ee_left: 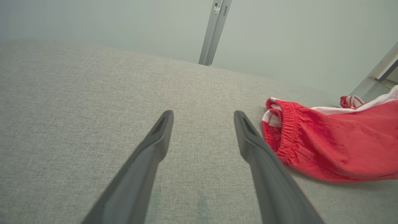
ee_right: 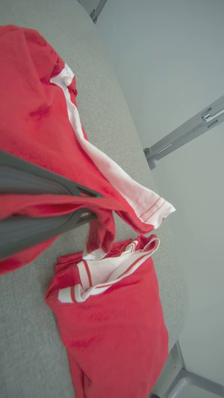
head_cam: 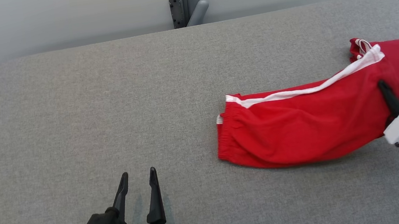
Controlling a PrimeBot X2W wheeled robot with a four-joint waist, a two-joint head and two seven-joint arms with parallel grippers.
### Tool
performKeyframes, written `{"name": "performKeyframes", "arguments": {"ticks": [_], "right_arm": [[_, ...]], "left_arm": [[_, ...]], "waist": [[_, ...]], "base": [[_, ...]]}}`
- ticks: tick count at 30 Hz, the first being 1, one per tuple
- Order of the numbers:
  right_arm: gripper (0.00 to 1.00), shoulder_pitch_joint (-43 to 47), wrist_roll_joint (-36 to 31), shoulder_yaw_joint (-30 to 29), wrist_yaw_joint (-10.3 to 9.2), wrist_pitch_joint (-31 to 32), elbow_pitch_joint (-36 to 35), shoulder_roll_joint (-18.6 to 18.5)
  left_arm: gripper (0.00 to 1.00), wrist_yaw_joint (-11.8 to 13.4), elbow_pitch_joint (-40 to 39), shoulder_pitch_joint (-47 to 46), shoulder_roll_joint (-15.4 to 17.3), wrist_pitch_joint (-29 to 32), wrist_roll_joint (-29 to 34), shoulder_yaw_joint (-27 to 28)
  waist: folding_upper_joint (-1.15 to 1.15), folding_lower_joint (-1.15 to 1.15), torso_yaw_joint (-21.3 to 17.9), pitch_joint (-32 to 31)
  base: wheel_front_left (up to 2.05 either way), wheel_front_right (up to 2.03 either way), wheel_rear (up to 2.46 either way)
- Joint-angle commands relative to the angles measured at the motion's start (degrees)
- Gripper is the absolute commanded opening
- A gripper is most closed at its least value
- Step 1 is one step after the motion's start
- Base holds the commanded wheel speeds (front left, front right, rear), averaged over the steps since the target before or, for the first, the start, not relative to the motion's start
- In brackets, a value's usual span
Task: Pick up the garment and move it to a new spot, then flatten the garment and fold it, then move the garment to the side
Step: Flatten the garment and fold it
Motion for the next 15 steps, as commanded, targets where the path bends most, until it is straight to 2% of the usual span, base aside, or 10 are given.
{"name": "performKeyframes", "arguments": {"ticks": [1, 5, 7, 10, 15], "right_arm": [[0.00, 0.94, -0.08, -0.87, -0.03, 0.83, -1.58, -1.31], [0.00, 2.24, -2.15, -5.69, -0.02, 5.34, -9.18, -4.49], [0.00, 2.93, -3.85, -6.71, -0.02, 7.28, -12.17, -4.26], [0.00, 4.07, -6.45, -5.58, -0.02, 10.37, -16.37, -1.71], [0.00, 5.71, -10.41, 0.32, -0.02, 14.27, -21.01, 4.60]], "left_arm": [[1.00, 0.30, -0.24, 0.90, 0.12, 0.02, -0.44, 0.21], [1.00, 0.82, -1.14, 0.54, 0.11, 0.02, -1.74, -0.23], [1.00, 0.88, -1.33, 0.33, 0.11, 0.02, -2.27, -0.34], [1.00, 1.06, -1.55, 0.23, 0.10, 0.02, -2.73, -0.62], [1.00, 1.48, -1.78, -0.12, 0.11, 0.02, -3.48, -1.28]], "waist": [[0.00, 0.00, -0.11, -0.37], [0.00, 0.00, 0.53, -0.19], [0.00, 0.00, 0.96, 0.08], [0.00, 0.00, 1.53, 0.46], [0.00, 0.00, 2.35, 1.08]], "base": [[0.00, 0.00, 0.00], [0.00, 0.00, 0.00], [0.00, 0.00, 0.00], [0.00, 0.00, 0.00], [0.00, 0.00, 0.00]]}}
